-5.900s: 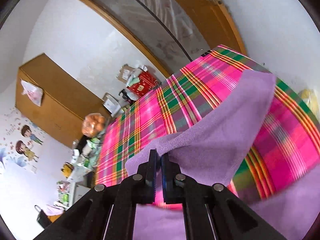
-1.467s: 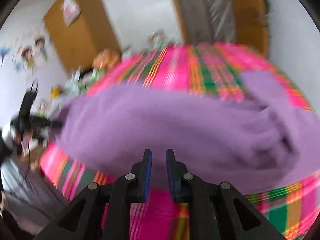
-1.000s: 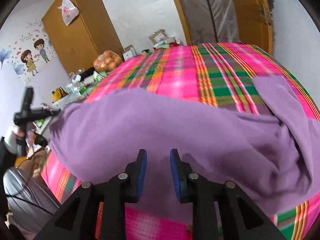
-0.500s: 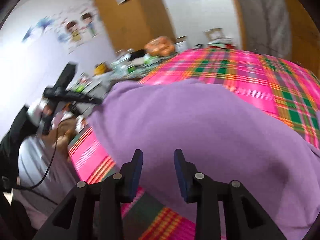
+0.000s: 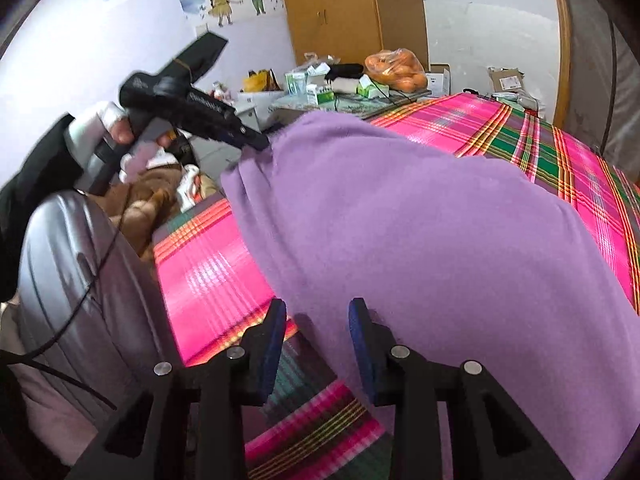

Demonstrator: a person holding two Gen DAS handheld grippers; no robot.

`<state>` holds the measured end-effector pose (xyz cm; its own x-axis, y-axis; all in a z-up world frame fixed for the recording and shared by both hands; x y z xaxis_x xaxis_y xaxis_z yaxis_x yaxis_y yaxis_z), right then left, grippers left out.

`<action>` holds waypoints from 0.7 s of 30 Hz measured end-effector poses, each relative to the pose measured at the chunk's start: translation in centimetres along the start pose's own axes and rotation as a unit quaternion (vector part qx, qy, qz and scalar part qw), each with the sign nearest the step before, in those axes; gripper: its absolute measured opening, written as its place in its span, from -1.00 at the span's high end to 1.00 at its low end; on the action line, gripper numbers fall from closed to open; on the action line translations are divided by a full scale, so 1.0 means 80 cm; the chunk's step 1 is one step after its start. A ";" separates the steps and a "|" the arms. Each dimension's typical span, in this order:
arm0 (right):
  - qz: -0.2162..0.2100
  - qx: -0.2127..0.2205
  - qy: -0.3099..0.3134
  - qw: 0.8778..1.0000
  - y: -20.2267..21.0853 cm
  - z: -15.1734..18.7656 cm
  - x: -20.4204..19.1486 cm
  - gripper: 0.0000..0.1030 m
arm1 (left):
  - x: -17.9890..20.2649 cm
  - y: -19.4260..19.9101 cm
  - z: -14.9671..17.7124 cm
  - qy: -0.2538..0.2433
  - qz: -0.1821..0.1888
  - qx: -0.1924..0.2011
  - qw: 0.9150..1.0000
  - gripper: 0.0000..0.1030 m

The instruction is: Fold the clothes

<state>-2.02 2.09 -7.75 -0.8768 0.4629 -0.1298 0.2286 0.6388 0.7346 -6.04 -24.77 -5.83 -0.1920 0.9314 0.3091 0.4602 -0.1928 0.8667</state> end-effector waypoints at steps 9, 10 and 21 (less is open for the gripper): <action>0.002 0.015 -0.013 1.000 0.010 -0.004 0.007 0.94 | 0.010 0.020 -0.003 -0.031 -0.004 0.030 0.999 0.48; 0.000 0.019 -0.010 1.000 0.014 -0.005 0.005 0.94 | 0.012 0.024 -0.003 -0.036 -0.005 0.034 0.999 0.48; -0.017 -0.018 0.007 1.000 0.005 0.022 -0.004 0.95 | 0.006 0.009 0.025 -0.070 -0.029 -0.016 0.997 0.49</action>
<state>-0.94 3.26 -8.61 -0.8900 0.4319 -0.1463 0.1824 0.6311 0.7540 -4.07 -23.86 -5.85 -0.0929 0.9749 0.2026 0.4241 -0.1453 0.8939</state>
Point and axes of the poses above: each gripper's, at about its wrist camera, not at the fingertips, and y roughly against the way its jaws point, x to its right, z to its underside, the point moved 8 cm from there along -y, roughly the way its jaws point
